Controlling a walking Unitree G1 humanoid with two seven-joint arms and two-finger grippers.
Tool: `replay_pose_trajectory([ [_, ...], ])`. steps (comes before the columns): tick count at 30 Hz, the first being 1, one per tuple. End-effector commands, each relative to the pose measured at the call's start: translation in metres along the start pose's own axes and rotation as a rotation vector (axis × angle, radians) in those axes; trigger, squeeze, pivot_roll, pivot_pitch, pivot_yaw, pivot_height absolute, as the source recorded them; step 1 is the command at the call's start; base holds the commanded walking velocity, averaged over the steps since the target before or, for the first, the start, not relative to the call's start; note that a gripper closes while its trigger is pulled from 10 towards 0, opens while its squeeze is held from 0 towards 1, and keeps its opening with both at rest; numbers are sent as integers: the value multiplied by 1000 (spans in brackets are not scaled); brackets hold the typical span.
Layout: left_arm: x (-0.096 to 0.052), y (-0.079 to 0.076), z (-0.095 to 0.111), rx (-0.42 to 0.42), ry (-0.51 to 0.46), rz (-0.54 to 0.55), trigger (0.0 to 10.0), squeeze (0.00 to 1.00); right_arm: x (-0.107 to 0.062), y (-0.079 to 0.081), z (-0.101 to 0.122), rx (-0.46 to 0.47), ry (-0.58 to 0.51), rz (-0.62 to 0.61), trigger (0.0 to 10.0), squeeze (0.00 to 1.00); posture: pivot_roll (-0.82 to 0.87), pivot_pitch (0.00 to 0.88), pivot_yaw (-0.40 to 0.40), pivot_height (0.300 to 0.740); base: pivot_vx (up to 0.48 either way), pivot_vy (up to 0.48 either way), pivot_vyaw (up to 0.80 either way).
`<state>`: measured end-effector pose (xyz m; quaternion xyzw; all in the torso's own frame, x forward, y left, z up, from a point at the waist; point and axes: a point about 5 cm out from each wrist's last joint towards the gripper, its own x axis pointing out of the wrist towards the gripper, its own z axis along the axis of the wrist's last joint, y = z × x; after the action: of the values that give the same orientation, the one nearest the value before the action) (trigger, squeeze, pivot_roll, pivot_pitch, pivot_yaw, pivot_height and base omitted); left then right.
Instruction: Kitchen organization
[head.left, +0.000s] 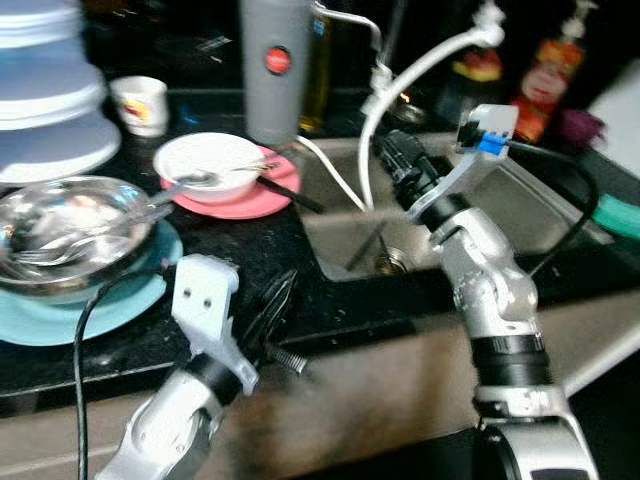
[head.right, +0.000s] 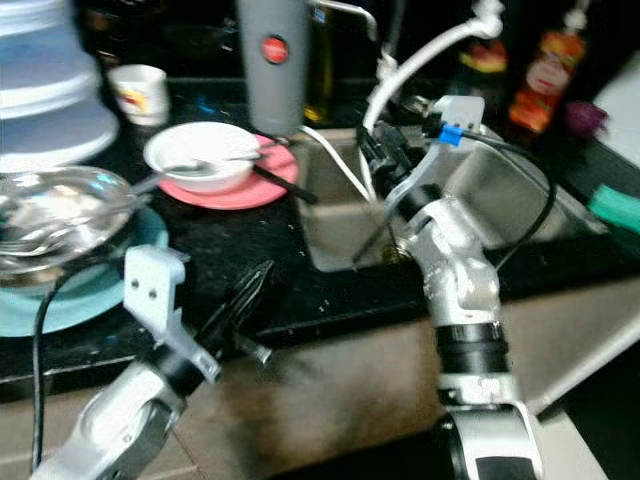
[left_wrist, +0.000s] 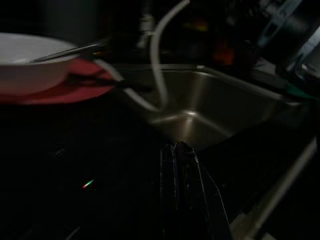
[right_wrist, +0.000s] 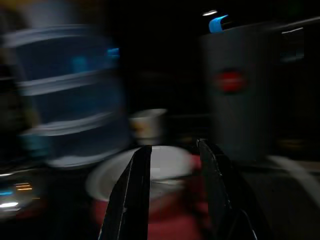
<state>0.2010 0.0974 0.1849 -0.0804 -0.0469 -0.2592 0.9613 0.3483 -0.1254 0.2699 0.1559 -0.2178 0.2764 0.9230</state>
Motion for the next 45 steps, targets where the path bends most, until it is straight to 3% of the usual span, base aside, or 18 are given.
replay_pose_trajectory([
  [1,-1,-2,-3,3,11,4,10000,0,0,1,3,14,0,16,10000,0,169,0,-88,740,0,0,769],
  [8,-10,10,1,39,35,24,10000,0,-1,12,-5,37,58,88,10000,0,178,0,-88,740,0,0,770],
  [20,-9,16,4,69,27,35,10000,0,-2,14,-23,48,162,47,10000,0,187,0,-89,740,0,0,769],
  [28,-7,14,5,72,23,24,10000,0,0,-3,-23,18,157,-114,10000,0,186,0,-86,740,0,0,449],
  [45,-4,11,4,54,20,11,10000,0,-1,-19,-12,7,119,-214,10000,0,178,0,-85,740,0,0,0],
])
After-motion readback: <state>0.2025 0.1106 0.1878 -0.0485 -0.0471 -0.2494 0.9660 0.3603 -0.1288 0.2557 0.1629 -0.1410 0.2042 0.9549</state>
